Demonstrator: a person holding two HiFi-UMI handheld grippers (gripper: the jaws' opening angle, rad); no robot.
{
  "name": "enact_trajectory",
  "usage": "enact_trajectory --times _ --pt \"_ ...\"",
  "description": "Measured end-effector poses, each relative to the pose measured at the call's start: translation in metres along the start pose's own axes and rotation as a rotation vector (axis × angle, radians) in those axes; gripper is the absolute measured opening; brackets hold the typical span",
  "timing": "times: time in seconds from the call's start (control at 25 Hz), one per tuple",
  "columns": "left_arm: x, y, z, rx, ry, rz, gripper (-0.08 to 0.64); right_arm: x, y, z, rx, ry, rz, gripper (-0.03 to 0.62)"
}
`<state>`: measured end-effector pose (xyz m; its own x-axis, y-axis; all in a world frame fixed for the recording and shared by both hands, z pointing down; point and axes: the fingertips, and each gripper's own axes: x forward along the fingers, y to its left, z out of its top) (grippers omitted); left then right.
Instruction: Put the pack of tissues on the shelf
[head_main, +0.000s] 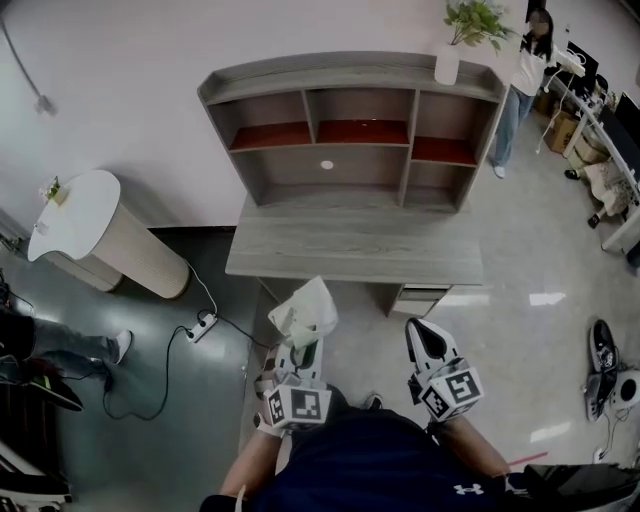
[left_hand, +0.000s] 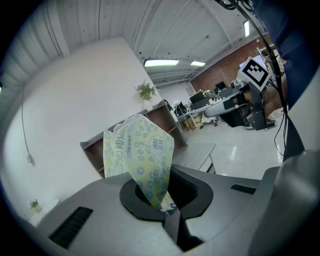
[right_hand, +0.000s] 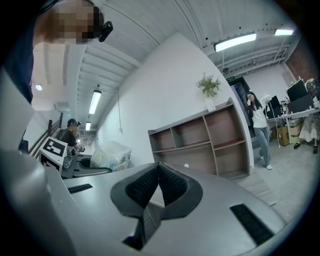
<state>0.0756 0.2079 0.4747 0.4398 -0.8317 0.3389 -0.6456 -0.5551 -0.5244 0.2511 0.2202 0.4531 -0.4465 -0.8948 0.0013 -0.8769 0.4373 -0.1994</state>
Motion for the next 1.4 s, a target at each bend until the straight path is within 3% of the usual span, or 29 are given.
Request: enact_trajectory --times 0.44,0.68,0.88,1.12,1.4 --pt "0.015 0.035 -0.027 -0.015 0.039 0.05 0.02 0.047 0.001 0.0 -0.029 0.013 0.039 0.011" --pt "0.045 0.08 -0.046 -0.022 0.029 0.031 0.02 0.099 0.005 -0.001 -0.038 0.032 0.013 0.011" --pt "0.076 0.129 -0.053 0.016 0.004 0.021 0.02 0.156 0.007 0.004 -0.045 0.036 -0.011 0.011" --pt "0.095 0.178 -0.073 -0.084 -0.035 -0.021 0.02 0.21 0.017 -0.007 -0.039 0.076 -0.032 0.011" --pt "0.103 0.228 -0.109 -0.133 -0.039 -0.027 0.02 0.265 0.045 -0.01 -0.057 0.117 -0.039 0.011"
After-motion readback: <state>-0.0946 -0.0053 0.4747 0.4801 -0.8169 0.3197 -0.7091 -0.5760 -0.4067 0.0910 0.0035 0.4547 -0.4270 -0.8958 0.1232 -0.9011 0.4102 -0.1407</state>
